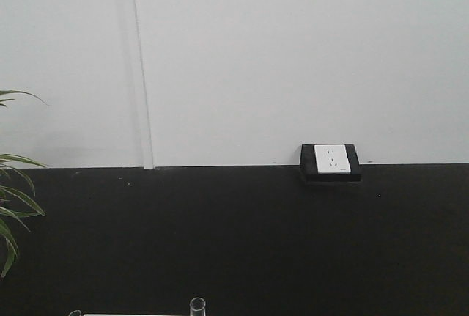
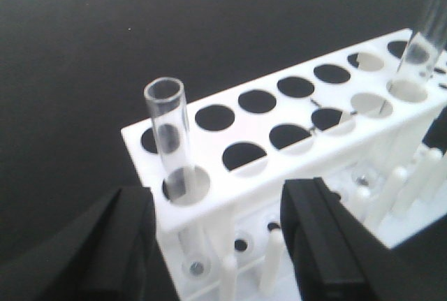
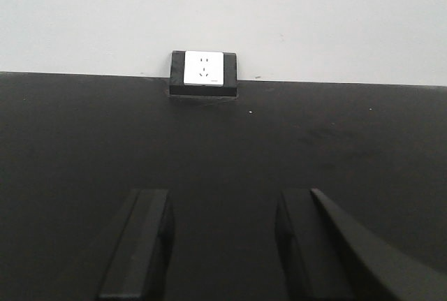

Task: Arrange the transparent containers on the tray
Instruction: 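Close the left gripper around the clear tube's upper end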

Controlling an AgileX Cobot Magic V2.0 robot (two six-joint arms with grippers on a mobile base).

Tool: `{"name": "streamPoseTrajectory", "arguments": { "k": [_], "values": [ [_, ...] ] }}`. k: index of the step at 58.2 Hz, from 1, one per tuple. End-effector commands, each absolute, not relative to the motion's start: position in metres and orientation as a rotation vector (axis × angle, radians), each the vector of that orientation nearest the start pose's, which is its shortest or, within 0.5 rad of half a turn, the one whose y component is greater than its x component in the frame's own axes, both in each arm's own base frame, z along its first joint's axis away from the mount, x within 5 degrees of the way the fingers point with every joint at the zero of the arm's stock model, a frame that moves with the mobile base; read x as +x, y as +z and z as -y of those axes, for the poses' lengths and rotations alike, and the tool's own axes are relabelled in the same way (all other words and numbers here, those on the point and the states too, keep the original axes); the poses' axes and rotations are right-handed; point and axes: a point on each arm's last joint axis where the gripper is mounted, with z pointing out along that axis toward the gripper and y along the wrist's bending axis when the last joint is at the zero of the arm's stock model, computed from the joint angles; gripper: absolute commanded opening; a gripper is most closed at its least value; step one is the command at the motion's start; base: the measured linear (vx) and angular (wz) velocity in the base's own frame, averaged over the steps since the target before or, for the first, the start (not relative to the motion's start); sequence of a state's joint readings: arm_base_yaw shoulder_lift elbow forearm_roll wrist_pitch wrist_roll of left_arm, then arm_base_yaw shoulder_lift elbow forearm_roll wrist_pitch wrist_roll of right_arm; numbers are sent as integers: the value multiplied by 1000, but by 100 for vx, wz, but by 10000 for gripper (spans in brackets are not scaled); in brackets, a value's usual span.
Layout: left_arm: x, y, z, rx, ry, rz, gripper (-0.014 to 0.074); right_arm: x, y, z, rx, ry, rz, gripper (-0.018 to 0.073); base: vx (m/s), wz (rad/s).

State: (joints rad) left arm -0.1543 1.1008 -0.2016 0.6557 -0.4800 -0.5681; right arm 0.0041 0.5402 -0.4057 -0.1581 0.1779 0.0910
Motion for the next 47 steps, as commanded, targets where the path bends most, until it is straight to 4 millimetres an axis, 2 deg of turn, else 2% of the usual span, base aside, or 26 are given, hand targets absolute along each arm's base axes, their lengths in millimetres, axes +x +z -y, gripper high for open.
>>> {"name": "streamPoseTrajectory", "arguments": {
  "k": [1, 28, 36, 47],
  "values": [
    [183, 207, 57, 304, -441, -1847, 517, 120, 308, 1, -50, -69, -1690, 426, 0, 0],
    [223, 203, 64, 277, -462, -1893, 517, 120, 308, 1, -50, -69, -1690, 426, 0, 0],
    [227, 195, 65, 276, -477, -1912, 517, 120, 308, 2, -50, -70, -1692, 426, 0, 0],
    [228, 195, 67, 277, -498, -1896, 491, 120, 306, 2, -46, -70, -1712, 426, 0, 0]
  ]
}}
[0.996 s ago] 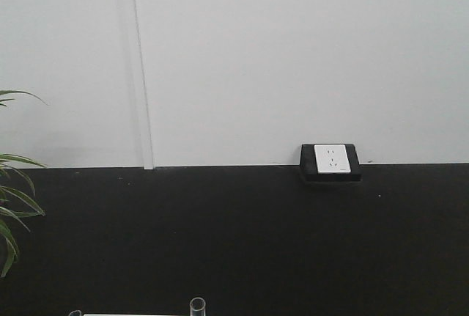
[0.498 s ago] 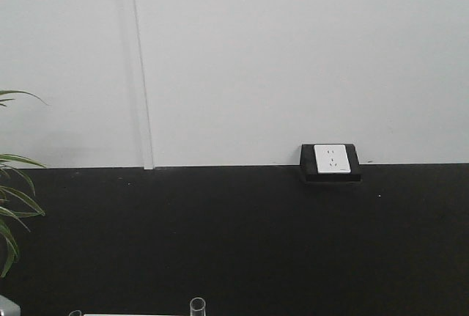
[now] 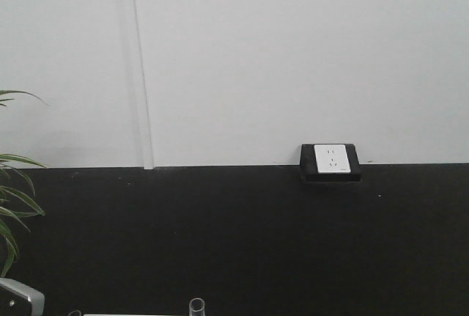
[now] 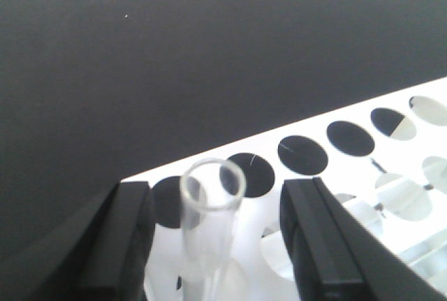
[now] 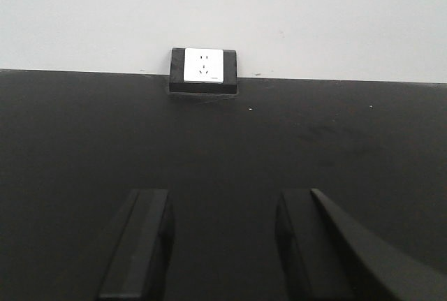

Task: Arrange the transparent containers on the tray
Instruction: 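Close the left gripper around the clear tube's upper end, then lift the tube out of the rack with the left gripper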

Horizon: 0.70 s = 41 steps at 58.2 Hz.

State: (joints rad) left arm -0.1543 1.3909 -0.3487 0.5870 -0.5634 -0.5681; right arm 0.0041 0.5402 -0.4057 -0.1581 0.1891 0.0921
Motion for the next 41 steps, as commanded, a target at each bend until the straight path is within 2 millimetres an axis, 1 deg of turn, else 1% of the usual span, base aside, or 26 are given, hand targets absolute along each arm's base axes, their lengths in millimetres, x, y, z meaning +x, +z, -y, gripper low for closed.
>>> {"name": "streamPoseTrajectory", "arguments": {
  "k": [1, 9, 30, 35, 41],
  "values": [
    [228, 194, 67, 277, -500, -1894, 483, 120, 306, 2, -46, -70, -1713, 426, 0, 0],
    [228, 195, 68, 278, -507, -1887, 414, 120, 306, 2, -46, -70, -1715, 426, 0, 0],
    [228, 195, 68, 282, -511, -1880, 147, 120, 306, 2, -46, -70, -1715, 426, 0, 0],
    [228, 197, 69, 284, -520, -1862, 112, 120, 306, 2, -46, -70, -1715, 426, 0, 0],
    [232, 203, 70, 285, -526, -1836, 104, 120, 306, 2, -46, -70, -1714, 426, 0, 0]
  ]
}}
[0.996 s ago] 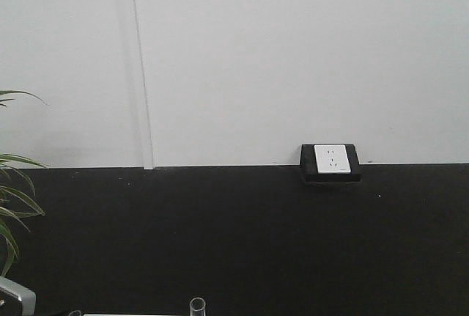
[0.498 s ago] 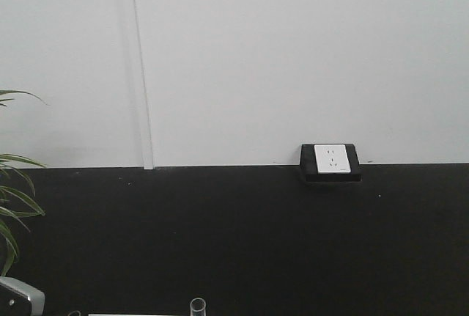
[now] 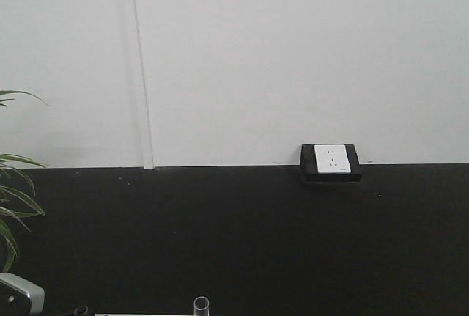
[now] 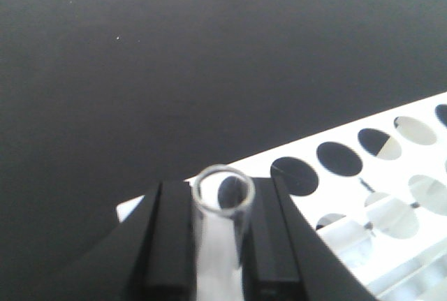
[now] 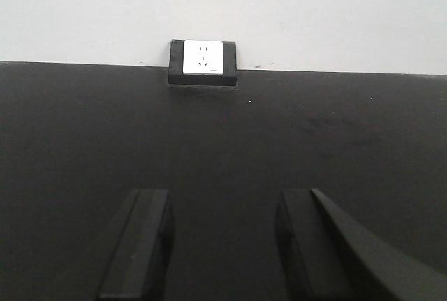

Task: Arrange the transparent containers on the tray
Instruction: 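Lift the tube out of the rack with the left gripper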

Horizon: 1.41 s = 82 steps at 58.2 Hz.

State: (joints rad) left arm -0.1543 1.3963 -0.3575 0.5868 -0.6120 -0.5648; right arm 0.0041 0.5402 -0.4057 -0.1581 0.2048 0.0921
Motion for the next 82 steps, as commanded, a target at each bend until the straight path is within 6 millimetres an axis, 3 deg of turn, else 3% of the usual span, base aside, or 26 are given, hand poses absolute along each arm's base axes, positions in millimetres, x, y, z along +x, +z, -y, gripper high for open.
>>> {"name": "streamPoseTrajectory", "arguments": {
  "k": [1, 12, 29, 41, 53, 58, 67, 82],
  "values": [
    [233, 204, 70, 287, -526, -1832, 104, 120, 306, 2, -46, -70, -1714, 426, 0, 0],
    [243, 232, 71, 304, -499, -1739, 107, 120, 306, 2, -46, -70, -1712, 426, 0, 0],
    [241, 307, 62, 283, -364, -1594, 111, 120, 307, 2, -46, -69, -1707, 426, 0, 0],
    [217, 339, 50, 237, -275, -1563, 111, 120, 307, 2, -45, -67, -1701, 426, 0, 0],
    [186, 352, 34, 150, -166, -1615, 111, 121, 310, 1, 45, 30, -1670, 426, 0, 0],
    [175, 355, 28, 121, -131, -1633, 111, 124, 310, -2, 0, 28, -1664, 426, 0, 0],
    [161, 359, 22, 87, -96, -1644, 111, 137, 309, -25, -165, 129, -1640, 426, 0, 0],
    [160, 359, 21, 84, -93, -1646, 111, 156, 281, -105, -559, 420, -1663, 426, 0, 0]
  ]
}}
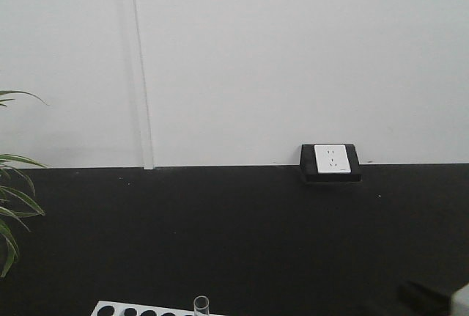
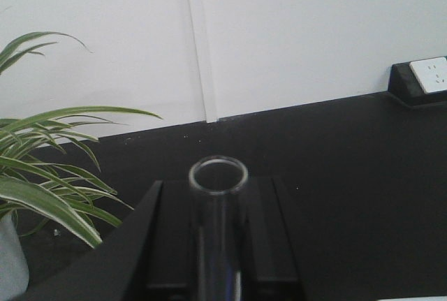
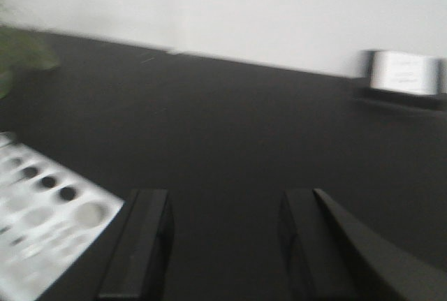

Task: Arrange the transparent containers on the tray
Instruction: 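Lift the tube out of the rack with the left gripper, then grasp a second clear tube in the rack with the right gripper and lift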

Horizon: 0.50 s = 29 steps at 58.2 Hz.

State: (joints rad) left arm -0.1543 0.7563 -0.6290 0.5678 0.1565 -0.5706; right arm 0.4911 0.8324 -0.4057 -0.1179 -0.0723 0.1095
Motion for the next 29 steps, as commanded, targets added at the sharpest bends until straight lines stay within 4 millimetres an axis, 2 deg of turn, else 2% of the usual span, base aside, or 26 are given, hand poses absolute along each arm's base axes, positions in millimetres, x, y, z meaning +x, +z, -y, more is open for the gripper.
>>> {"name": "streamPoseTrajectory", "arguments": {
  "k": [1, 11, 20, 29],
  "values": [
    [160, 359, 21, 84, -94, -1645, 111, 157, 277, -112, -587, 440, -1659, 426, 0, 0],
    [160, 359, 21, 84, -93, -1646, 111, 161, 253, -160, -728, 583, -1615, 426, 0, 0],
    [160, 359, 21, 84, -93, -1646, 111, 174, 237, -185, -747, 621, -1645, 442, 0, 0],
    [160, 359, 21, 84, -93, -1646, 111, 193, 237, -204, -751, 620, -1650, 477, 0, 0]
  ]
}}
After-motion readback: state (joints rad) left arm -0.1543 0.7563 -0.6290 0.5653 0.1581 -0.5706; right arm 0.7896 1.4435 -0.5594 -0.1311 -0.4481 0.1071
